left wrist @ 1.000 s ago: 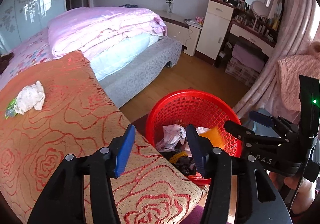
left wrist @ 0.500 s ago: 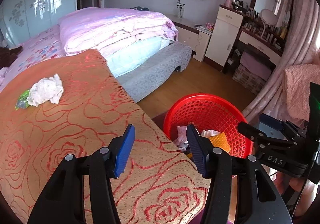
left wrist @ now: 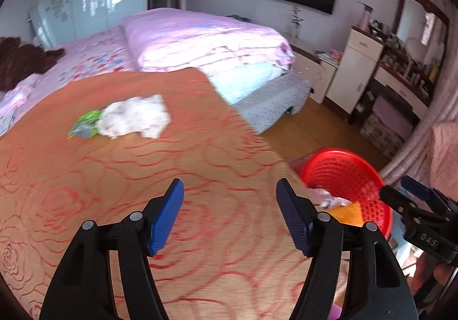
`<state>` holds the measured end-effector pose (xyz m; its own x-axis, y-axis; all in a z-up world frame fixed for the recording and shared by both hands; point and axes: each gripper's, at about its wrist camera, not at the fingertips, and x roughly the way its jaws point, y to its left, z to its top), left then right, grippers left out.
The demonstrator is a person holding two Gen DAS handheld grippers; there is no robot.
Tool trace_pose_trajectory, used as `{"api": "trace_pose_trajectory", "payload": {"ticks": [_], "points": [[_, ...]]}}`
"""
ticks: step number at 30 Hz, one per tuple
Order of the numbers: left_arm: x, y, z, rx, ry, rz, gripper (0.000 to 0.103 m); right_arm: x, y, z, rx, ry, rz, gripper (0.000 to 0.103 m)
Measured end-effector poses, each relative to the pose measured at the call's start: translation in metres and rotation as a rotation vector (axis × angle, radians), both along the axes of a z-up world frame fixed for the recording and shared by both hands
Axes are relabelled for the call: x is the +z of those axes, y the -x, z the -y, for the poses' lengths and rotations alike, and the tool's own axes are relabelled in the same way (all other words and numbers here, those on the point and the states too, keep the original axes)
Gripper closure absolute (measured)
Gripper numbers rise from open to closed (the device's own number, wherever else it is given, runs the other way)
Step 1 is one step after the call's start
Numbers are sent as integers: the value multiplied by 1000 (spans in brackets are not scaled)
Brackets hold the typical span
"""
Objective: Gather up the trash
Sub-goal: 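Move the left tool to the green snack packet and close it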
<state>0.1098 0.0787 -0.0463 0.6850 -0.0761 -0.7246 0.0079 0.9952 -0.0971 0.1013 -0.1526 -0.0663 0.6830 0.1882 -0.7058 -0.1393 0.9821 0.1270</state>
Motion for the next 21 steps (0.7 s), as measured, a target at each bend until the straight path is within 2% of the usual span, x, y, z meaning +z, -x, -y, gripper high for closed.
{"api": "trace_pose_trajectory", "payload": {"ticks": [13, 21], "points": [[1, 5, -113, 238, 37, -1, 38, 4, -5, -72, 139, -16, 1, 25], [1, -1, -156, 315, 27, -7, 37, 7, -14, -107, 184, -35, 5, 25]]}}
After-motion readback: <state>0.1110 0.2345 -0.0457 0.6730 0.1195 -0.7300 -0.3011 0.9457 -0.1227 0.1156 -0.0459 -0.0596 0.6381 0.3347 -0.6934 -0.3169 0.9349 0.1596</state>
